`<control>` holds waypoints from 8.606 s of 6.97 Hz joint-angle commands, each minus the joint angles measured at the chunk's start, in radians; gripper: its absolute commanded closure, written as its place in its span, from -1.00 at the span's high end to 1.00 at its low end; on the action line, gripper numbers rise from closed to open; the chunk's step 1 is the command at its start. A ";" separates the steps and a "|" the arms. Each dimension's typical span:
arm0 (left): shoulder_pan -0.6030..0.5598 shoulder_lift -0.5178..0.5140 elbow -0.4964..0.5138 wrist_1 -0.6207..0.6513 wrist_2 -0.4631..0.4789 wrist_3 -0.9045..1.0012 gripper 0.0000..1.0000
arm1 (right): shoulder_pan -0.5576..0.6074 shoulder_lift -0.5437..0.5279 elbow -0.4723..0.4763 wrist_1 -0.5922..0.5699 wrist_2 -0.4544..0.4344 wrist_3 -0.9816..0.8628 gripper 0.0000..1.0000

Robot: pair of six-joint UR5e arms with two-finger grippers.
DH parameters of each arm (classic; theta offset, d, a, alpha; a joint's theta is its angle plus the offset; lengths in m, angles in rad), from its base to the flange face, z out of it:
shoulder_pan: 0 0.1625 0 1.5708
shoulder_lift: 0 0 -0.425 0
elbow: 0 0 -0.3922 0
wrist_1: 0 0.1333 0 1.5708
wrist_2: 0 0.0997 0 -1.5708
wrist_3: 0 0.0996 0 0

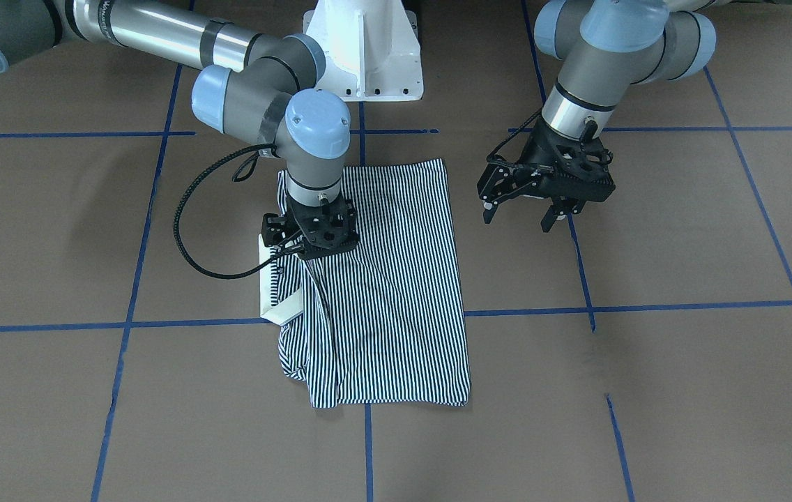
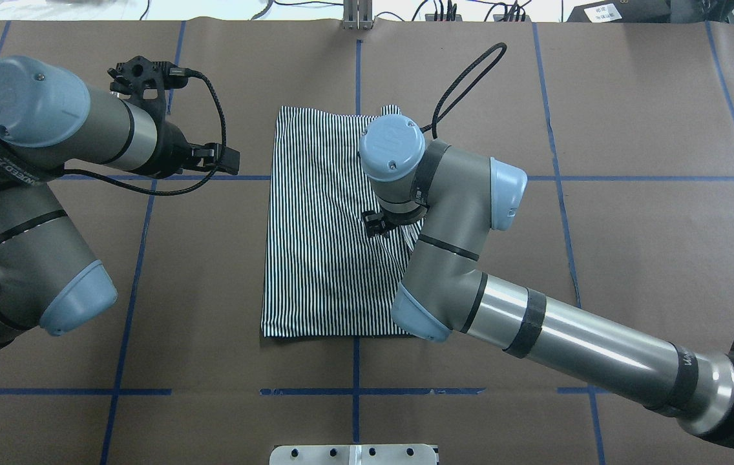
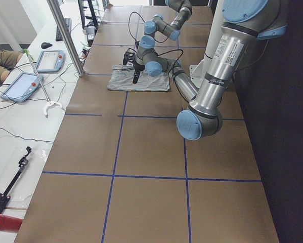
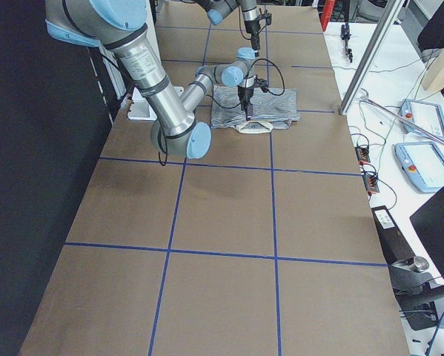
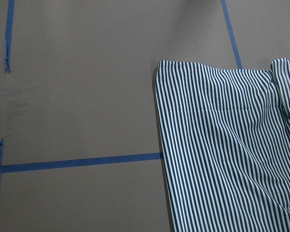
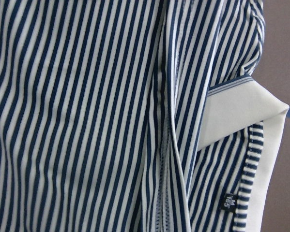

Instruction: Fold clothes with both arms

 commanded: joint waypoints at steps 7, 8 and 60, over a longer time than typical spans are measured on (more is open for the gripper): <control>0.001 -0.001 0.004 -0.002 0.000 -0.003 1.00 | 0.024 -0.025 -0.025 -0.030 -0.004 -0.033 1.00; 0.001 -0.001 0.004 -0.004 0.000 -0.003 1.00 | 0.039 -0.029 -0.017 -0.051 -0.002 -0.064 1.00; 0.080 -0.011 -0.012 0.036 -0.071 -0.394 1.00 | 0.314 0.046 -0.056 0.036 0.296 -0.137 1.00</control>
